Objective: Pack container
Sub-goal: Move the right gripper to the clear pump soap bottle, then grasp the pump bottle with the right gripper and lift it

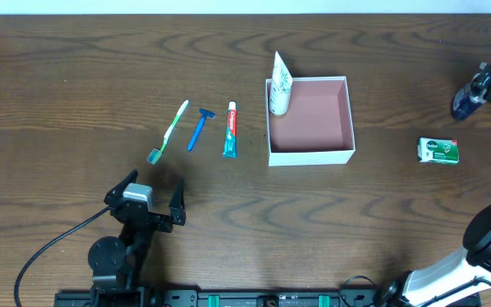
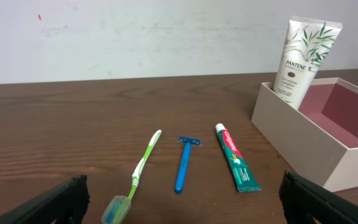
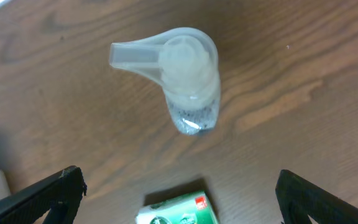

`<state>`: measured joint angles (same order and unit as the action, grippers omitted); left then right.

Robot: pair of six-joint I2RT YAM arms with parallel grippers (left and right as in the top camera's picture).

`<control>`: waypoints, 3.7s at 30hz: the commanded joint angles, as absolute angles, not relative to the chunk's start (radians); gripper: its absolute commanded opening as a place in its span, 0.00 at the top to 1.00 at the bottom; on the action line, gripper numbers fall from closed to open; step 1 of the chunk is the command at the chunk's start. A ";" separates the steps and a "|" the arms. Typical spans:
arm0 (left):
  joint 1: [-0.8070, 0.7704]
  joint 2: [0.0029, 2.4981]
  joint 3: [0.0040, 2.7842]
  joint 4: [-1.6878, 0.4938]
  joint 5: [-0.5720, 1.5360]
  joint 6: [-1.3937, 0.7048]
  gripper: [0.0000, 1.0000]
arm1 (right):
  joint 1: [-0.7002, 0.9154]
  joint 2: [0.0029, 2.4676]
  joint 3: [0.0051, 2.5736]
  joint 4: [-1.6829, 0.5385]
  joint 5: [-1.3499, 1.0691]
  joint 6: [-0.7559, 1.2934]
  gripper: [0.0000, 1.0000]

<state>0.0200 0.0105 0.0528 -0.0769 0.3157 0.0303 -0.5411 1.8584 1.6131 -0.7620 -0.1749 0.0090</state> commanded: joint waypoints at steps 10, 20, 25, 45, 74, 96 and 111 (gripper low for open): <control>0.026 0.005 0.023 -0.088 0.329 0.033 0.02 | -0.529 1.861 1.379 -0.457 -0.134 -0.163 0.01; 0.026 0.005 0.023 -0.088 0.329 0.033 0.02 | -0.530 1.920 1.316 -0.280 -0.137 -0.199 0.01; 0.026 0.005 0.023 -0.088 0.329 0.033 0.02 | -0.530 1.979 1.316 -0.219 -0.139 -0.199 0.01; 0.026 0.005 0.023 -0.088 0.329 0.033 0.02 | -0.530 2.022 1.317 -0.119 -0.139 -0.183 0.09; 0.026 0.005 0.023 -0.088 0.329 0.033 0.02 | -0.530 2.022 1.316 -0.053 -0.139 -0.142 0.60; 0.026 0.005 0.023 -0.088 0.329 0.033 0.02 | -0.409 1.746 1.321 0.013 -0.348 0.016 0.72; 0.026 0.005 0.023 -0.088 0.329 0.033 0.02 | -0.048 1.507 1.321 -0.178 -0.415 0.119 0.71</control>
